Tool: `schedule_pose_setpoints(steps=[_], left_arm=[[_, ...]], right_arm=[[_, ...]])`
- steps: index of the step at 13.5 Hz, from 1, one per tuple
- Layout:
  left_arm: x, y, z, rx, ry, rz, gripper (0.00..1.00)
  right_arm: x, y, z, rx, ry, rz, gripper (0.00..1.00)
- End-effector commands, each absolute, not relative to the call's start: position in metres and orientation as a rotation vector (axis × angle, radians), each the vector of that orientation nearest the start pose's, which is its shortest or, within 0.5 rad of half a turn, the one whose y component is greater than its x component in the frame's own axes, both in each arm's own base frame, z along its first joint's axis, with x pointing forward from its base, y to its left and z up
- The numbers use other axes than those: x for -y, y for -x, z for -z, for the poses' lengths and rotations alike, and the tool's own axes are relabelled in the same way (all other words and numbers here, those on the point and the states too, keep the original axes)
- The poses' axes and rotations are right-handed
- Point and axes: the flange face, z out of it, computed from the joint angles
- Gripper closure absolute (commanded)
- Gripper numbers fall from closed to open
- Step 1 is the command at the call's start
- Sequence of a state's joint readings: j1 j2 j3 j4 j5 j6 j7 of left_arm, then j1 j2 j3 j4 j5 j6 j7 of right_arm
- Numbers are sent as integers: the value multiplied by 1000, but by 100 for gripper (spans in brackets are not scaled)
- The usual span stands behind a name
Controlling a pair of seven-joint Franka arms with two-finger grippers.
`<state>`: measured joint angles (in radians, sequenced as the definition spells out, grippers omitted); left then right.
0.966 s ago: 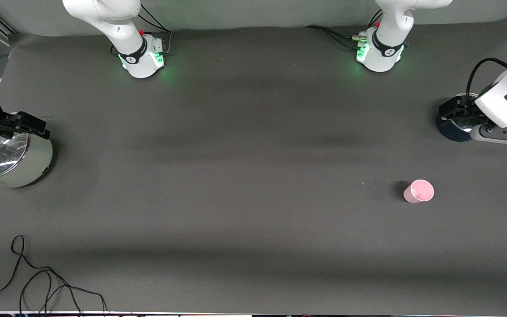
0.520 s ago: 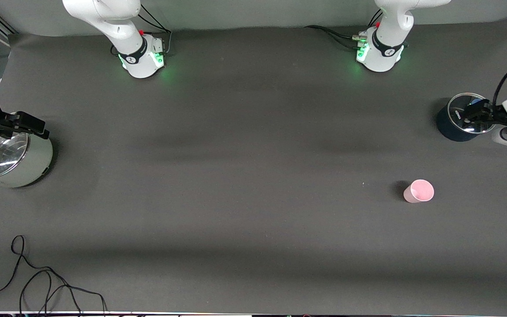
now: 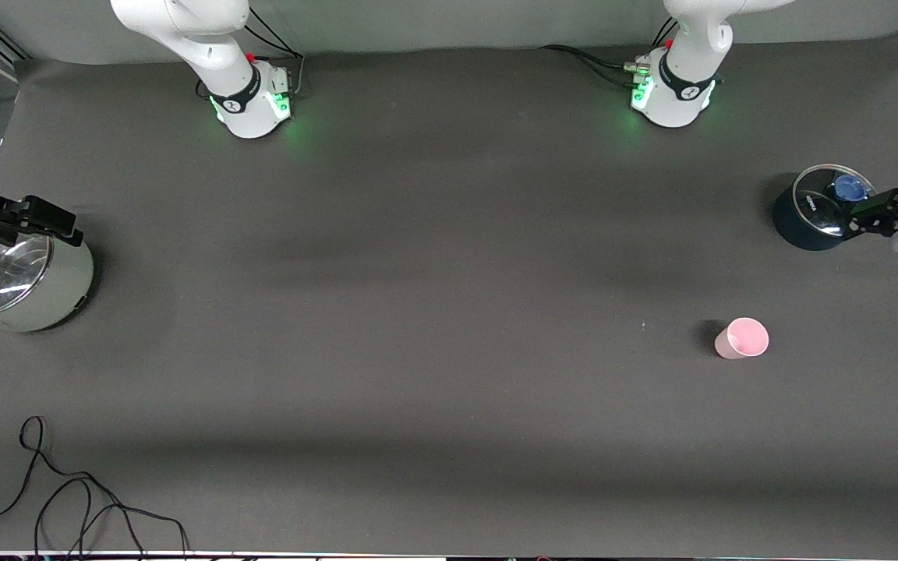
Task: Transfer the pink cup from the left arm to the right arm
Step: 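Lower the left gripper over the pink cup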
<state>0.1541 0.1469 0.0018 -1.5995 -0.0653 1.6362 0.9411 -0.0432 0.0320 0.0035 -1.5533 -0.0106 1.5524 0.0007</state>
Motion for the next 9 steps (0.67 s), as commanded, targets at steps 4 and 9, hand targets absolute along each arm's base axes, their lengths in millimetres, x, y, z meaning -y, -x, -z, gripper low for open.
schedule_pose_setpoints(steps=[4,9], left_arm=[[-127,-603,-462,-1671,2917,-10,3],[-191,-611,-351,-2056,2898,269,3]], right_arm=[[24,-567,-617,-56,3146,-46,0],[23,-567,-617,-58,3146,-46,0]])
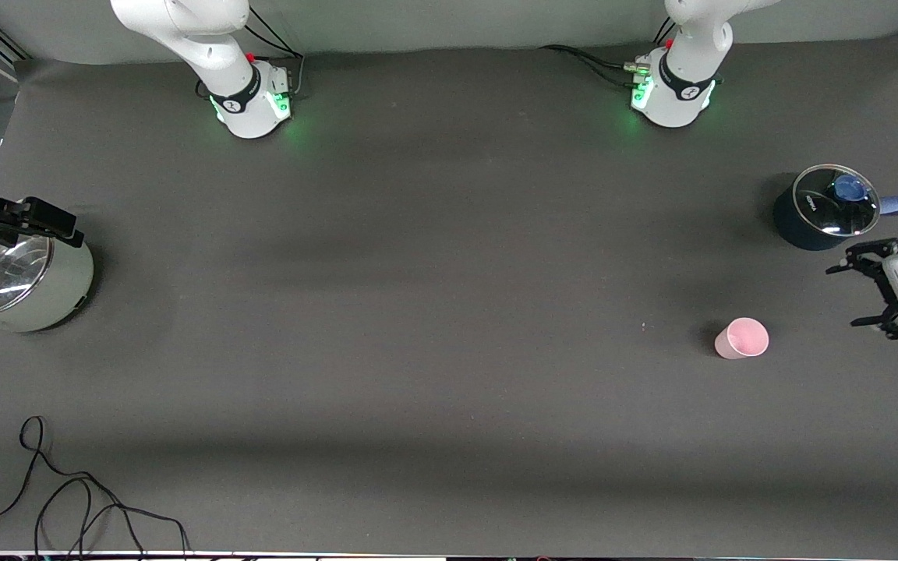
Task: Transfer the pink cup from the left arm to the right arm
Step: 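Lower the left gripper over the pink cup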
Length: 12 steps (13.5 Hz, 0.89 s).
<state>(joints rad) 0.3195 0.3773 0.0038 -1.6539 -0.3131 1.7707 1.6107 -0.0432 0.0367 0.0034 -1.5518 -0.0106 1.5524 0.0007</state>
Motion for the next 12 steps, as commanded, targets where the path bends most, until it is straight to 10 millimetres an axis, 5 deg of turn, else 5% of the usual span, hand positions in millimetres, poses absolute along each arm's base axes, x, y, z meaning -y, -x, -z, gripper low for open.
schedule_pose_setpoints(steps=[1,8,12], left_arm=[[-191,-611,-336,-2107,2895,317,3],[-189,-603,-210,-2373,2879,792,6],[-196,-598,-186,-2386,2859,871,5]], right_arm=[[23,-567,-617,-58,3146,-46,0],[24,-567,-617,-58,3146,-48,0],[23,-568,-615,-48,3145,-53,0]])
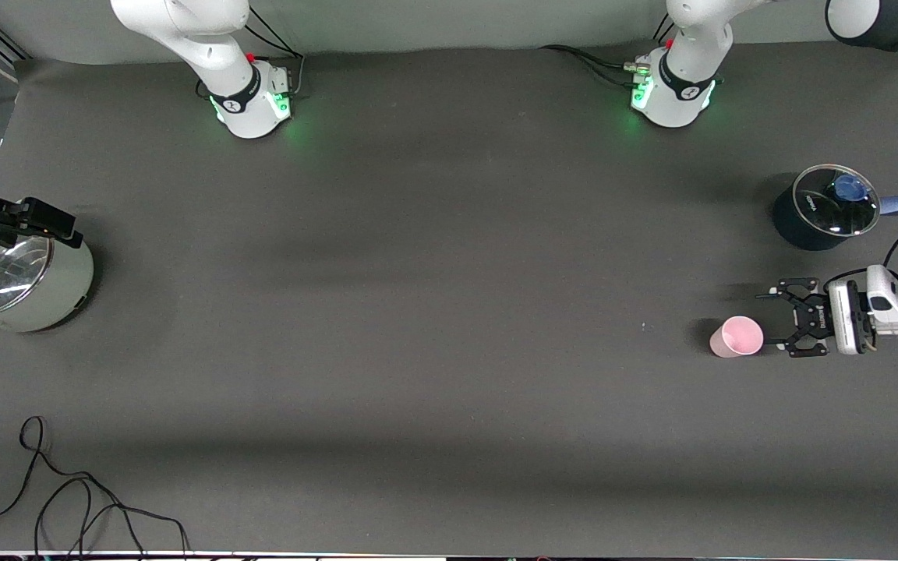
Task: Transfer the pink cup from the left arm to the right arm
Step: 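Lower the left gripper over the pink cup, then close the left gripper on the pink cup's rim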
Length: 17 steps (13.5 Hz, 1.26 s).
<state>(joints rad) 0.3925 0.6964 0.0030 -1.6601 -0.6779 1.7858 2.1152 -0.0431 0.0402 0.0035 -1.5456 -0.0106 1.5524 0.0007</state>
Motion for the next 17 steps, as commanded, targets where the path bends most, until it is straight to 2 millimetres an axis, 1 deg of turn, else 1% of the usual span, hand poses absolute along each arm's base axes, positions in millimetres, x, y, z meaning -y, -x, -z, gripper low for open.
schedule_pose_setpoints(steps=[1,3,4,6,9,12,14,16,17], left_arm=[[-198,-598,-184,1535,-1836,-566,5],[-198,-598,-181,1519,-1837,-578,5],[-197,-598,-176,1504,-1835,-594,4],[-193,-603,-172,1517,-1812,-693,2],[-193,-605,-161,1518,-1804,-728,1],[-193,-609,-160,1549,-1774,-825,1],[-190,-608,-151,1535,-1770,-826,1],[-185,-610,-145,1505,-1767,-852,1],[-178,-611,-142,1504,-1750,-857,1]], right_arm=[[22,-569,-612,-44,3144,-60,0],[22,-570,-614,-39,3144,-56,0],[21,-569,-616,-41,3146,-49,0],[21,-570,-612,-46,3152,-63,0],[19,-570,-615,-39,3157,-51,0],[21,-572,-613,-49,3153,-58,0],[22,-572,-612,-56,3155,-61,0],[26,-575,-606,-70,3154,-78,0],[23,-574,-609,-61,3155,-71,0]])
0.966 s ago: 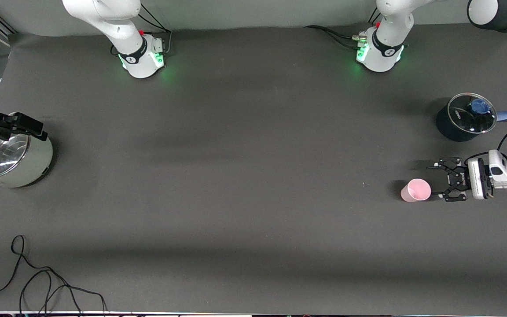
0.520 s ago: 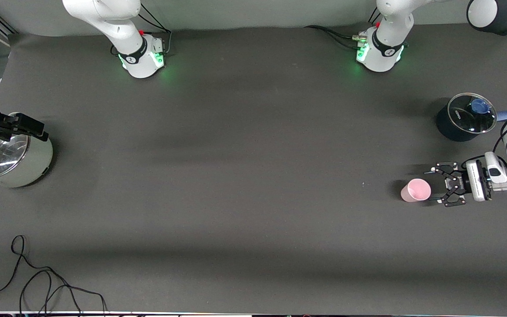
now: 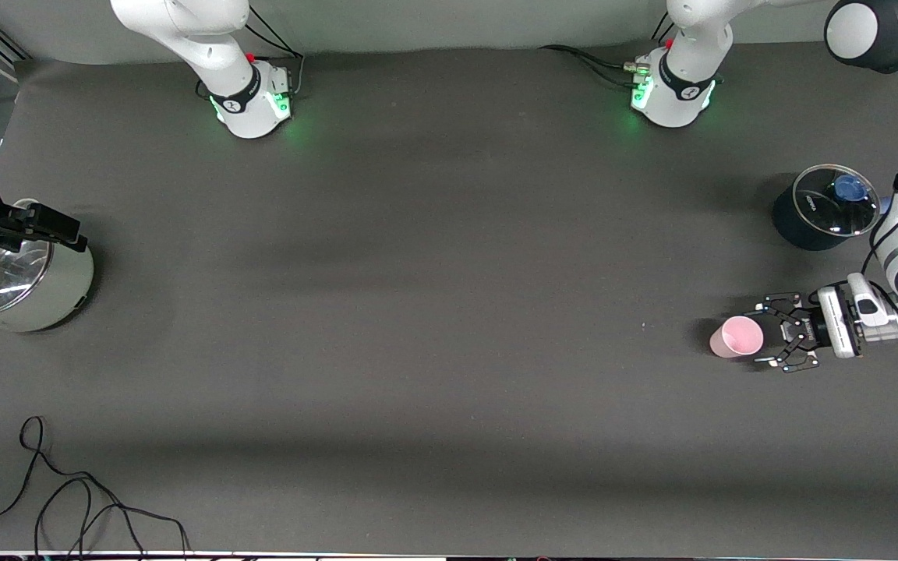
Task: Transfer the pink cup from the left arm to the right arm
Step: 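Close the left gripper on the pink cup's rim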
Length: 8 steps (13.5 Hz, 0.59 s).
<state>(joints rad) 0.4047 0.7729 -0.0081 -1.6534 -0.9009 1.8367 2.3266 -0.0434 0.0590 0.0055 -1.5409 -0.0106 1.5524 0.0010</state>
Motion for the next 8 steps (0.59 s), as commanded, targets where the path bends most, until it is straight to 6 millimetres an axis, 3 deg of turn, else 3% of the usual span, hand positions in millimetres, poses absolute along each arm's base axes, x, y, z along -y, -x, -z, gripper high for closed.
schedule_pose_setpoints(steps=[1,7,8], left_arm=[[-174,-612,-139,1496,-1745,-861,1],[-158,-614,-129,1461,-1717,-885,2],[-158,-614,-128,1455,-1718,-892,16]], right_arm=[[23,-572,-612,-56,3155,-61,0],[23,-566,-629,-47,3152,-13,0],[22,-566,-631,-44,3152,-5,0]])
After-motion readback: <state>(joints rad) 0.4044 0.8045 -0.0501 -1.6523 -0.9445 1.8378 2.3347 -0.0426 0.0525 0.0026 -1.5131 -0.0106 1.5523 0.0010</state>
